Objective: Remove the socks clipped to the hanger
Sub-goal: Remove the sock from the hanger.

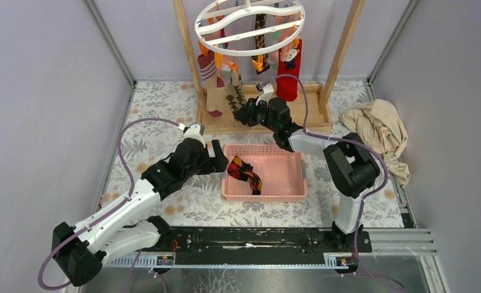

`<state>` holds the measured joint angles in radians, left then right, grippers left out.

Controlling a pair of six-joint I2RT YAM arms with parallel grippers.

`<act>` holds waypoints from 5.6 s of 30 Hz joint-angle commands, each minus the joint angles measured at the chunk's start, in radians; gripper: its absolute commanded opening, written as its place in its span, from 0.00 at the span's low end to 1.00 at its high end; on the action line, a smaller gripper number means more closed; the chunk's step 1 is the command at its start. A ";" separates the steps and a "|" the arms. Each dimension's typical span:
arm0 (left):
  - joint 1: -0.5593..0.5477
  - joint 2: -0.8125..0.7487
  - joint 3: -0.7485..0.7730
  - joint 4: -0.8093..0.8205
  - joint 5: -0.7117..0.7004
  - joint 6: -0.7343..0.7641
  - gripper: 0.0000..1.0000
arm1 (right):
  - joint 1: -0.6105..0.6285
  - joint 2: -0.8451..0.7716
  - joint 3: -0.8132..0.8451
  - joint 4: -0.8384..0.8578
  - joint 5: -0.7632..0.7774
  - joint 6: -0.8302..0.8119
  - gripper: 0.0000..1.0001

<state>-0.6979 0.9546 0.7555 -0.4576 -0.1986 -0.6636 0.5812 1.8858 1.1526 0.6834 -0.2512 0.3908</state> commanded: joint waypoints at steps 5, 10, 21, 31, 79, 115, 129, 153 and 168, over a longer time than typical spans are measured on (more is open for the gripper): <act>0.012 0.007 0.047 0.048 0.001 0.015 0.98 | 0.012 -0.203 -0.052 -0.013 -0.047 0.004 0.15; 0.015 0.006 0.060 0.061 0.012 0.025 0.98 | 0.012 -0.312 -0.060 -0.137 -0.086 0.001 0.14; 0.014 0.046 0.160 0.088 0.057 0.034 0.98 | 0.011 -0.478 -0.088 -0.374 -0.183 0.024 0.15; 0.014 0.062 0.220 0.128 0.106 0.029 0.99 | 0.011 -0.578 -0.146 -0.452 -0.305 0.056 0.18; 0.016 0.023 -0.027 0.641 0.329 -0.062 0.98 | 0.007 -0.565 -0.153 -0.260 -0.453 0.334 0.20; 0.016 0.029 0.075 0.473 0.352 0.007 0.02 | 0.007 -0.718 0.036 -0.817 0.079 -0.075 0.72; 0.016 0.083 0.166 0.351 0.365 0.037 0.03 | 0.007 -0.681 0.252 -0.787 0.075 -0.133 0.69; 0.015 0.136 0.219 0.287 0.400 0.043 0.05 | 0.017 -0.398 0.605 -0.755 0.083 -0.144 0.64; 0.015 0.150 0.216 0.289 0.400 0.048 0.05 | 0.035 -0.320 0.676 -0.755 0.063 -0.181 0.69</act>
<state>-0.6861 1.1011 0.9493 -0.1833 0.1867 -0.6350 0.6006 1.5578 1.7699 -0.1215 -0.1925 0.2462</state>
